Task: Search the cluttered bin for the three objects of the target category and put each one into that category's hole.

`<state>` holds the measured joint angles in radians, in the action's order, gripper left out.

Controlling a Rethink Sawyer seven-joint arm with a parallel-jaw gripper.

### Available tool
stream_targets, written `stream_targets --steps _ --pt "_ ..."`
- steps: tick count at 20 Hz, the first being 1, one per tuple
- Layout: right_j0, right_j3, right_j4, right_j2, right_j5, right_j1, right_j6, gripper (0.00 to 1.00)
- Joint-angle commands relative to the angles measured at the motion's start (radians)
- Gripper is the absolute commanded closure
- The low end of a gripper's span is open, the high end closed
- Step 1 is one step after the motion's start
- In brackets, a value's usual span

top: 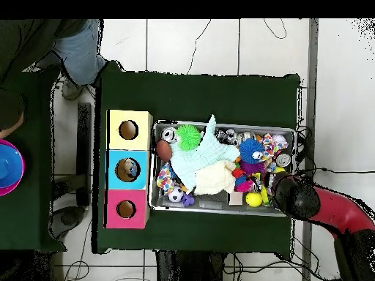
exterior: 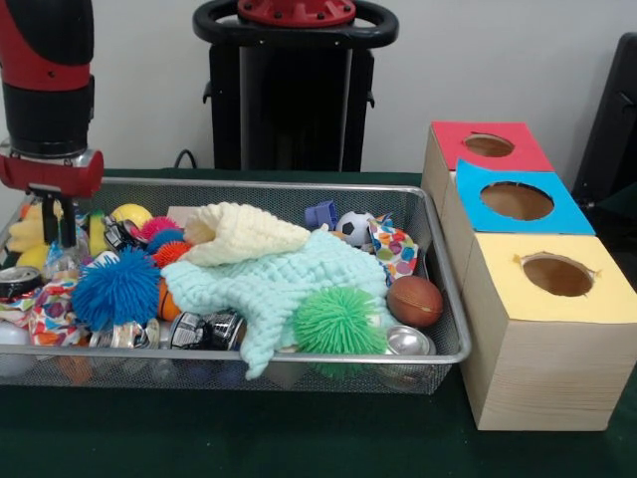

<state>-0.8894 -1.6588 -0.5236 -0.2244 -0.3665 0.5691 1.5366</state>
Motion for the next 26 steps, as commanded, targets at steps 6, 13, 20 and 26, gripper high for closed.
stream_targets --steps 6,13,20,26 --pt "-0.041 -0.117 0.043 -0.047 -0.095 0.115 0.011 1.00" --pt "-0.045 -0.146 0.037 -0.045 -0.070 0.114 0.023 1.00" --pt "-0.024 -0.179 0.046 -0.046 -0.048 0.127 0.056 1.00" --pt "0.007 -0.226 0.068 -0.038 -0.044 0.167 0.098 1.00"
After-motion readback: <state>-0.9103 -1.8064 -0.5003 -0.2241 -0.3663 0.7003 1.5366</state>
